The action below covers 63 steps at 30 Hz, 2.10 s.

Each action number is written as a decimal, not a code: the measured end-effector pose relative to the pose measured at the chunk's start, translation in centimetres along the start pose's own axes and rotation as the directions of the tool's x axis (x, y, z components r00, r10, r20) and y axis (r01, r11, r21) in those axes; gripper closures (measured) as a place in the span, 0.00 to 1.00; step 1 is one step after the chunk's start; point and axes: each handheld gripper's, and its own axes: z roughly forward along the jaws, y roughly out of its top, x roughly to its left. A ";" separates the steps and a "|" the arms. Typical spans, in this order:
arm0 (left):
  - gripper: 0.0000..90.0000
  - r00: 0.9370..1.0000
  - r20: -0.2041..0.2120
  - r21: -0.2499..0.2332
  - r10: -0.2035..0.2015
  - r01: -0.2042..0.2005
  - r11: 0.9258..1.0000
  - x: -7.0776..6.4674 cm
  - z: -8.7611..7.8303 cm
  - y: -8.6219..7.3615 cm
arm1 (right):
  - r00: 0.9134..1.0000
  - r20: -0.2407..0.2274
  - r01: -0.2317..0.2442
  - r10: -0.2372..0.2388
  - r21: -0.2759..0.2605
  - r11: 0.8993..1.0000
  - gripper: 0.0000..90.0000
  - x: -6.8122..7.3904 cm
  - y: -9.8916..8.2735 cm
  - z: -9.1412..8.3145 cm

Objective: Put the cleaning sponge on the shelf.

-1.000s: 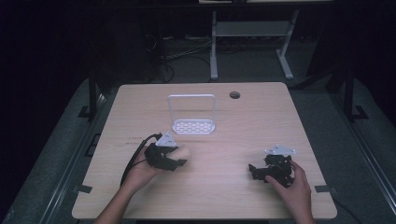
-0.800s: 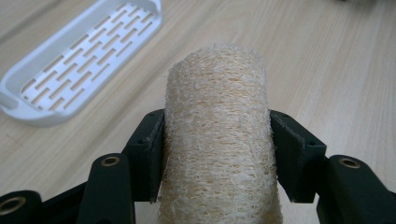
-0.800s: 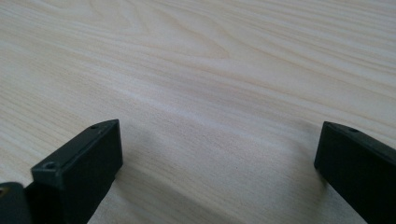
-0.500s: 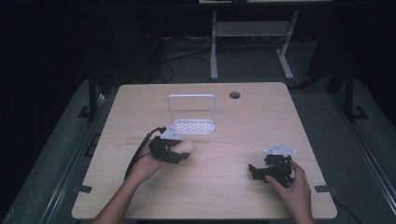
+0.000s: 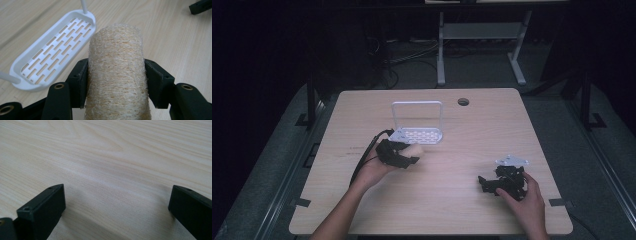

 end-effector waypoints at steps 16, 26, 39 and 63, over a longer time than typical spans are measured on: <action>0.46 1.000 -0.013 -0.007 -0.016 0.016 1.000 1.5 1.6 1.8 | 1.000 0.001 0.001 -0.001 0.000 1.000 0.01 0.0 0.0 0.0; 0.46 1.000 -0.022 -0.007 -0.022 0.022 1.000 2.4 2.7 2.4 | 1.000 0.000 0.001 -0.001 0.000 1.000 0.01 0.0 0.0 0.0; 0.46 0.999 -0.047 0.012 -0.022 0.022 1.000 3.7 4.6 3.7 | 1.000 0.000 0.000 0.000 0.000 1.000 0.01 0.0 0.0 0.0; 0.46 0.996 -0.063 0.060 -0.055 0.059 0.996 5.3 7.9 3.9 | 1.000 0.000 0.000 0.000 -0.001 1.000 0.01 0.0 0.0 0.0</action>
